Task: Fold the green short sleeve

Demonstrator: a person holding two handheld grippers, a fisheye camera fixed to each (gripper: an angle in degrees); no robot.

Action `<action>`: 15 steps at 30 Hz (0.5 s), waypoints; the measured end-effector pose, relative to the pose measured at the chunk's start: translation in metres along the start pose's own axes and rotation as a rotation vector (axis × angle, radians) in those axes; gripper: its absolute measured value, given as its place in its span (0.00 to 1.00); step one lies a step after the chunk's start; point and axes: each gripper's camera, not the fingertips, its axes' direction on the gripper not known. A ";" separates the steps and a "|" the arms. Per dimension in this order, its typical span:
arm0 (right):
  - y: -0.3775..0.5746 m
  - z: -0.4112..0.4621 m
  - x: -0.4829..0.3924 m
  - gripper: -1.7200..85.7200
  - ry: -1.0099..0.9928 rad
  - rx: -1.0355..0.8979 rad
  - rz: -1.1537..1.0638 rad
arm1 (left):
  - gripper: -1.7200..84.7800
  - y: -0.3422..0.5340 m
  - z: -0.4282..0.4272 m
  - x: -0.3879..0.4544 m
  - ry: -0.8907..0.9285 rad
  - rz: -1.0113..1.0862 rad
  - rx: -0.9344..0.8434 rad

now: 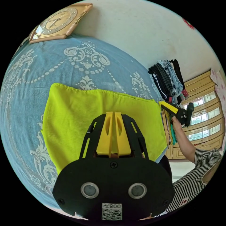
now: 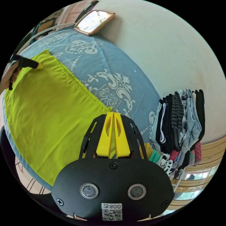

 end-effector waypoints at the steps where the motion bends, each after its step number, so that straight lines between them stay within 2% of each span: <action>1: 0.002 0.008 0.011 0.02 -0.018 -0.014 0.018 | 0.04 0.002 -0.004 -0.003 -0.003 -0.004 0.007; 9: 0.073 0.019 0.063 0.02 -0.211 0.046 0.181 | 0.07 0.048 -0.067 -0.028 -0.029 -0.036 0.097; 12: 0.120 0.025 0.071 0.03 -0.328 0.040 0.233 | 0.09 0.087 -0.108 -0.048 -0.086 -0.089 0.156; 15: 0.169 0.034 0.073 0.05 -0.473 -0.002 0.278 | 0.11 0.127 -0.135 -0.072 -0.142 -0.173 0.141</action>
